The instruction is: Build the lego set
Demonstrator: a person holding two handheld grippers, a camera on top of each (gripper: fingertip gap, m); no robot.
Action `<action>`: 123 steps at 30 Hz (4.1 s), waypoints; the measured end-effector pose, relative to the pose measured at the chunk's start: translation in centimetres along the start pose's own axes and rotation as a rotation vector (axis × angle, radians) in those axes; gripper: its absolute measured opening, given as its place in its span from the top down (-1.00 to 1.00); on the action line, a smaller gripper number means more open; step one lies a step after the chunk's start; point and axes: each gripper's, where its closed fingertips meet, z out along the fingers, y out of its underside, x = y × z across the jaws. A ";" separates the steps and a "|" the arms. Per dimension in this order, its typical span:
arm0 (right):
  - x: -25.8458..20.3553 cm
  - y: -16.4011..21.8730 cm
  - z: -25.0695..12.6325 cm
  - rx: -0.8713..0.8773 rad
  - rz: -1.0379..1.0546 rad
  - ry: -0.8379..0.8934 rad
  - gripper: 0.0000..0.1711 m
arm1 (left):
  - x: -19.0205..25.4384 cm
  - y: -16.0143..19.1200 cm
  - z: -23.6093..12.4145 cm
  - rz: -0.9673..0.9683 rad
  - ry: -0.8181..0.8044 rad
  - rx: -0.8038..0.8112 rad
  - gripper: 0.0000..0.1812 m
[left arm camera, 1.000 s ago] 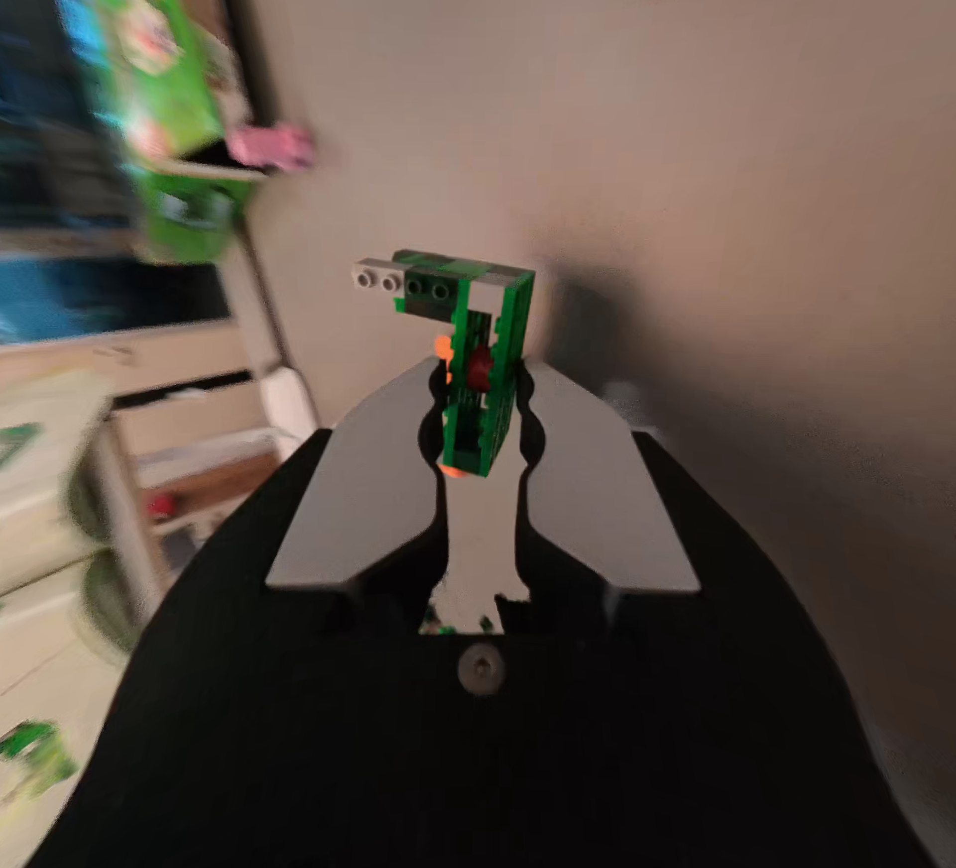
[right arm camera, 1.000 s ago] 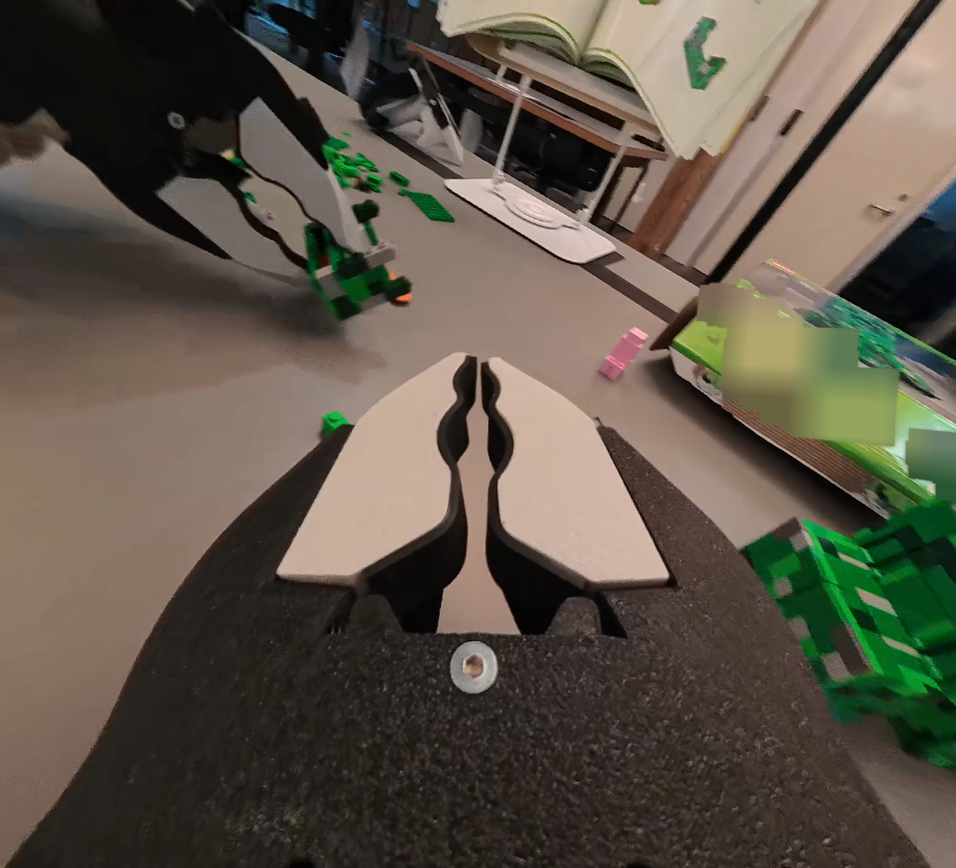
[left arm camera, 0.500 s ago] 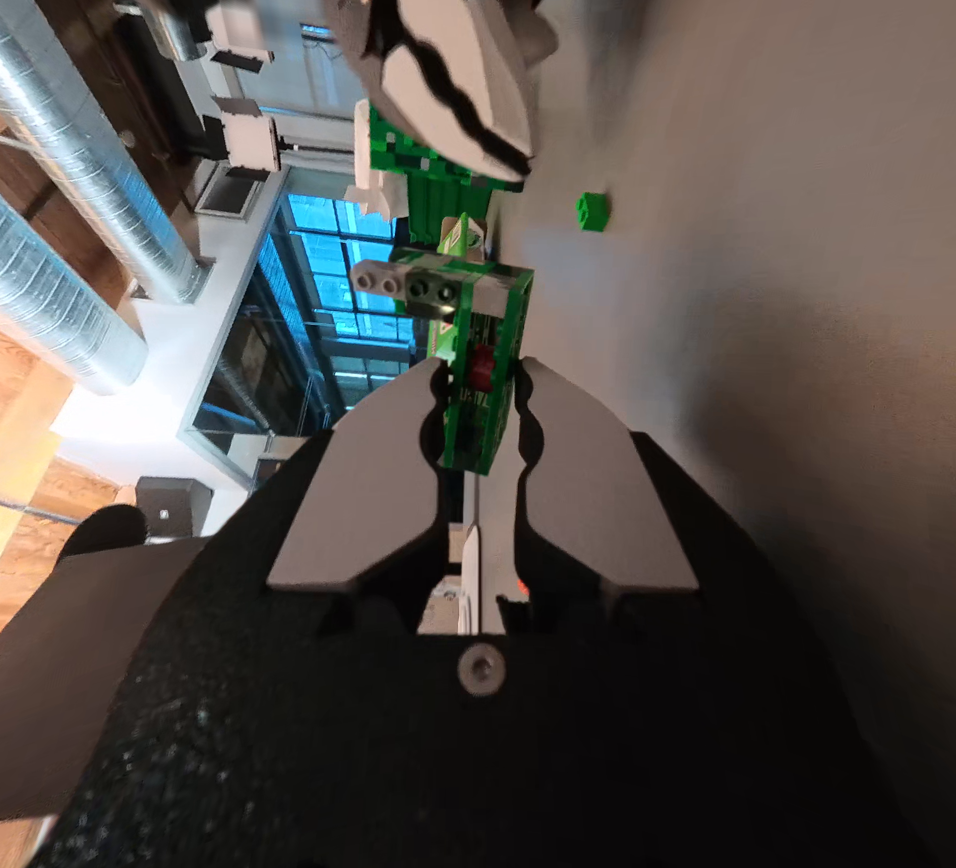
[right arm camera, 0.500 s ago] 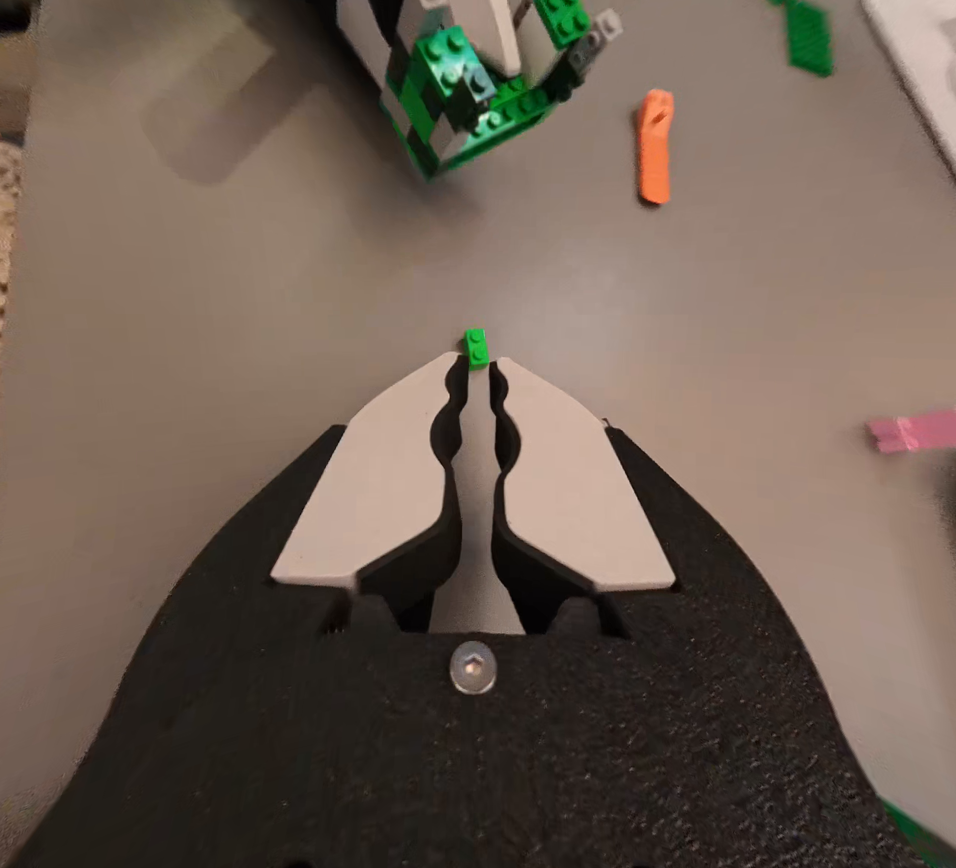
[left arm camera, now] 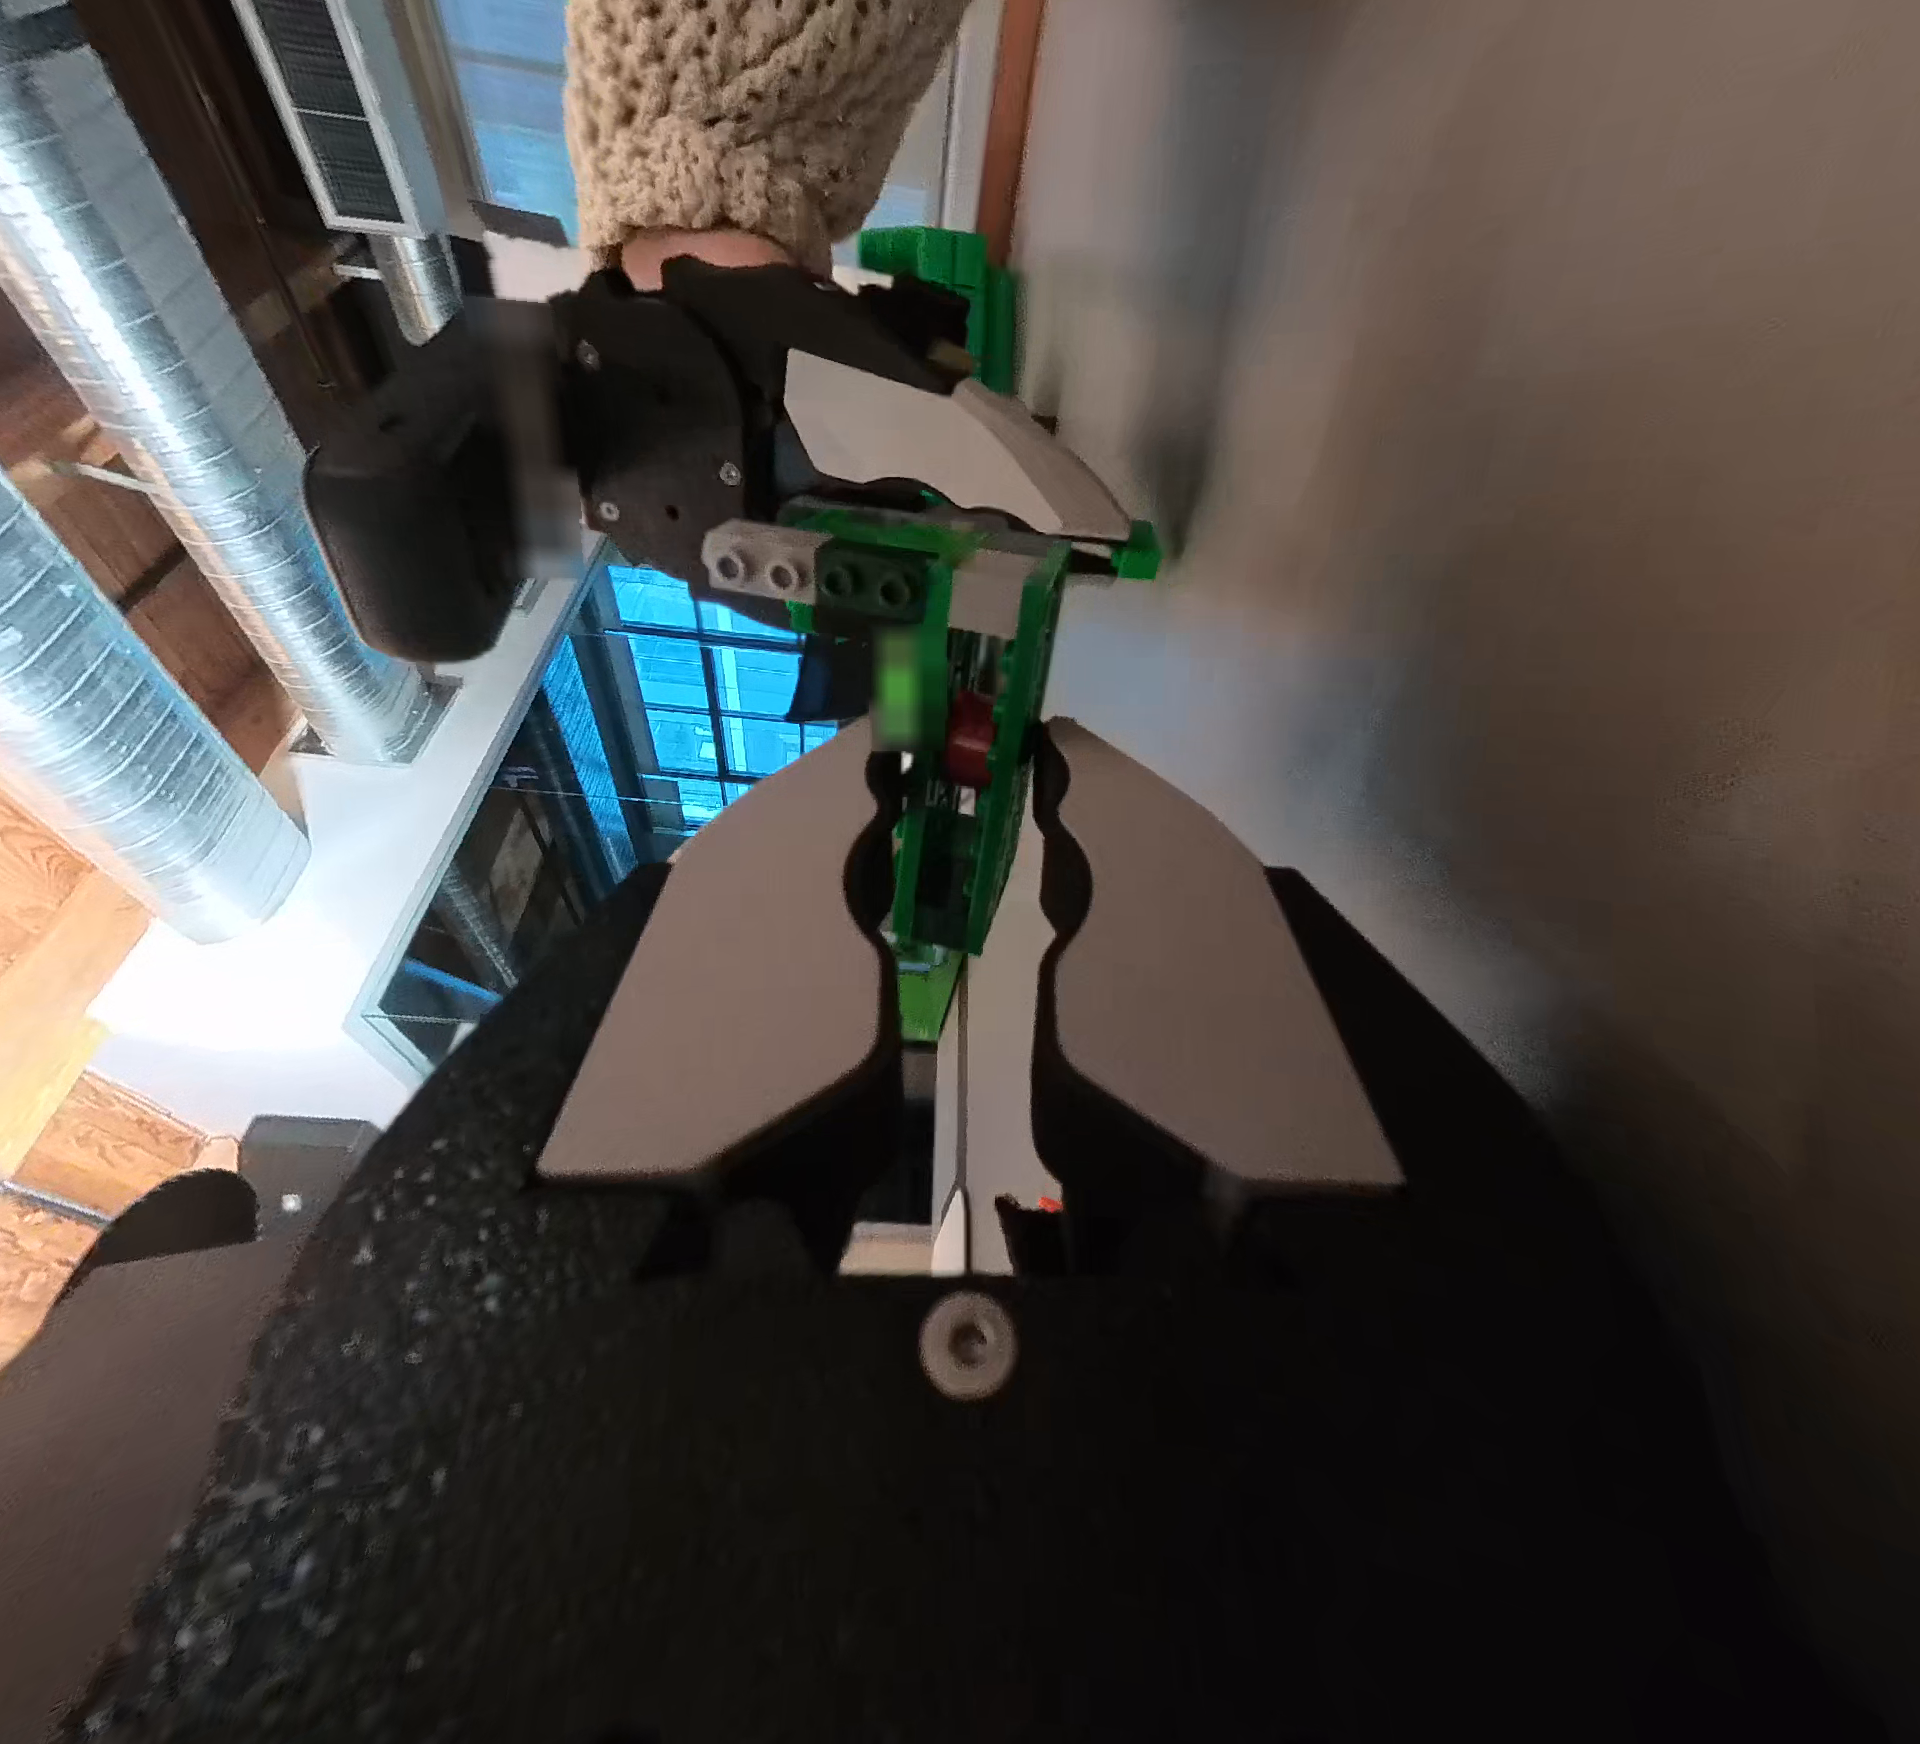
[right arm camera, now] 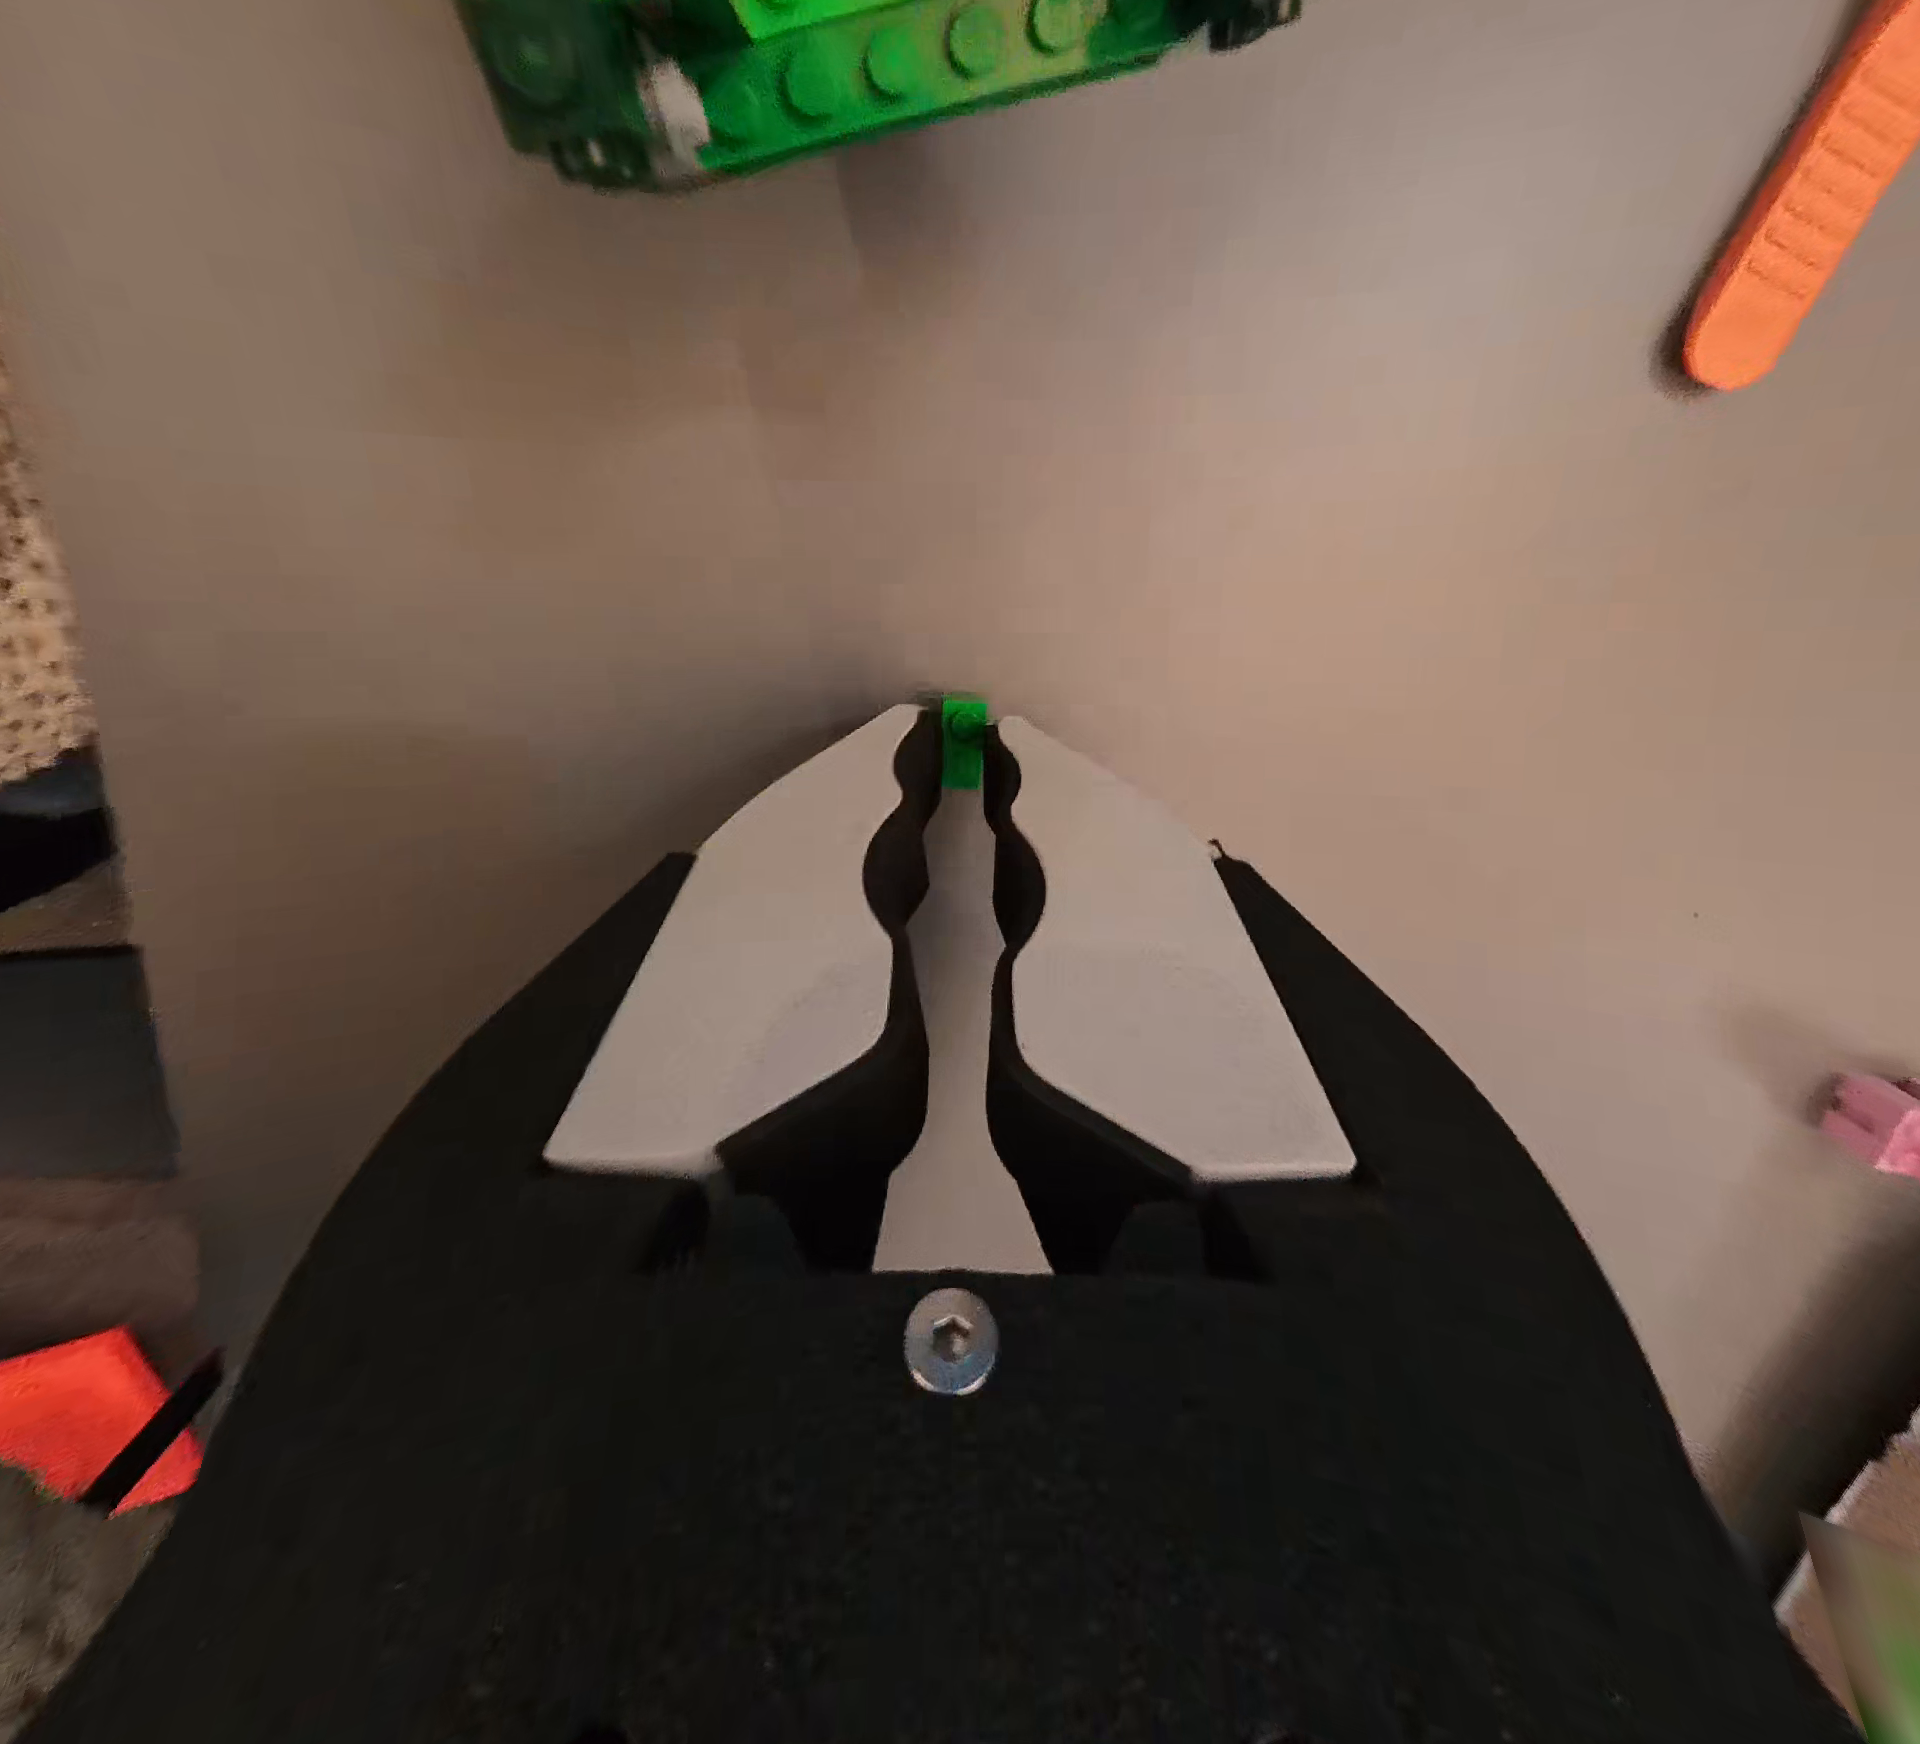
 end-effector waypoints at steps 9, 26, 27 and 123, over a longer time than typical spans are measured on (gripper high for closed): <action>-2.4 -10.9 -11.0 0.303 -0.123 -0.090 0.92 | -2.7 -1.0 -1.3 -0.169 -0.109 0.092 0.75; -4.4 -13.6 -9.0 0.104 -0.207 -0.090 0.91 | -2.8 -2.1 -2.0 -0.137 -0.126 0.112 0.75; -4.4 -13.6 -8.9 0.098 -0.205 -0.091 0.91 | -2.7 -2.1 -2.0 -0.132 -0.126 0.113 0.75; -4.4 -13.2 -8.1 0.196 -0.184 -0.017 0.85 | -2.1 -1.9 -2.0 -0.110 -0.092 0.088 0.78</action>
